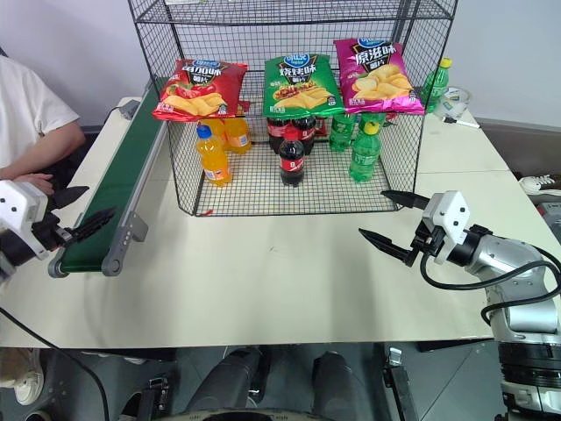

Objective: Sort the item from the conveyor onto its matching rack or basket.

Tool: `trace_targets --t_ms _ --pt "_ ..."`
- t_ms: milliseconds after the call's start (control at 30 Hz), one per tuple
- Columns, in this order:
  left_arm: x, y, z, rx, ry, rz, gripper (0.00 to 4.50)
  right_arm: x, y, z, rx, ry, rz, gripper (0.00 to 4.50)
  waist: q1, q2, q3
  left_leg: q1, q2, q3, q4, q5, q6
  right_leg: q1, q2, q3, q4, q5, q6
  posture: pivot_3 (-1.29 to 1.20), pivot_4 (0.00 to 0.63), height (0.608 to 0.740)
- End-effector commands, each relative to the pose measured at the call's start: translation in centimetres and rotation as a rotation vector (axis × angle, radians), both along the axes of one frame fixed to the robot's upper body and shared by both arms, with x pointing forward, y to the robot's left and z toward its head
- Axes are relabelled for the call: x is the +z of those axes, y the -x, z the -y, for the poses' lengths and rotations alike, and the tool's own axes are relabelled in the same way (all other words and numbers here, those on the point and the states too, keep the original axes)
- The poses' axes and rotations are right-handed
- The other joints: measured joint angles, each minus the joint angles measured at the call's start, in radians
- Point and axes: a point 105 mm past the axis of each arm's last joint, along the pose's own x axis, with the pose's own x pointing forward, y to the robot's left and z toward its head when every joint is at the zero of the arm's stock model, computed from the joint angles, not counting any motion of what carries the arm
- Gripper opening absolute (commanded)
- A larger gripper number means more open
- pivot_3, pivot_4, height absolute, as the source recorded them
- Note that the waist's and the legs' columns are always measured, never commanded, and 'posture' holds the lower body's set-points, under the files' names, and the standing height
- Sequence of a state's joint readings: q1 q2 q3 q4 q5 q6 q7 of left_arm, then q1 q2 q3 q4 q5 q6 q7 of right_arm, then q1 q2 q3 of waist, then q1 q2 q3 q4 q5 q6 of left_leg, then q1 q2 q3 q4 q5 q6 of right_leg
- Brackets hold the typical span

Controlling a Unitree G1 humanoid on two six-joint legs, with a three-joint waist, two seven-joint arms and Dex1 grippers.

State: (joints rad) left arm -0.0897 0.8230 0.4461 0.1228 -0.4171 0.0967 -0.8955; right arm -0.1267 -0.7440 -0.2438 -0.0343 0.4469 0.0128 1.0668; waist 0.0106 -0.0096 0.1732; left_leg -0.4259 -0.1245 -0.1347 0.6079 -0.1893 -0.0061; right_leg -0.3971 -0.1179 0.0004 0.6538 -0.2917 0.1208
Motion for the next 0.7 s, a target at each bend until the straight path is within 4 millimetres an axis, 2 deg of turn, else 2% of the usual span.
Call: trace_targets --t_ms 33,700 --pt "1.60 0.11 -0.52 0.004 -0.011 0.053 3.69 0.94 -0.10 -0.21 0.007 -0.006 0.047 4.50 0.000 0.000 0.000 0.000 0.000 0.000 0.000 0.000 0.000 0.000 0.000 0.000 0.000 0.000 0.000 0.00 0.150 0.740" --pt "1.01 0.17 -0.52 0.014 0.004 0.050 3.69 1.07 -0.44 -0.31 0.004 -0.002 0.061 4.50 0.000 0.000 0.000 0.000 0.000 0.000 -0.002 0.000 0.000 0.000 0.000 0.000 -0.002 0.000 0.000 0.00 0.150 0.740"
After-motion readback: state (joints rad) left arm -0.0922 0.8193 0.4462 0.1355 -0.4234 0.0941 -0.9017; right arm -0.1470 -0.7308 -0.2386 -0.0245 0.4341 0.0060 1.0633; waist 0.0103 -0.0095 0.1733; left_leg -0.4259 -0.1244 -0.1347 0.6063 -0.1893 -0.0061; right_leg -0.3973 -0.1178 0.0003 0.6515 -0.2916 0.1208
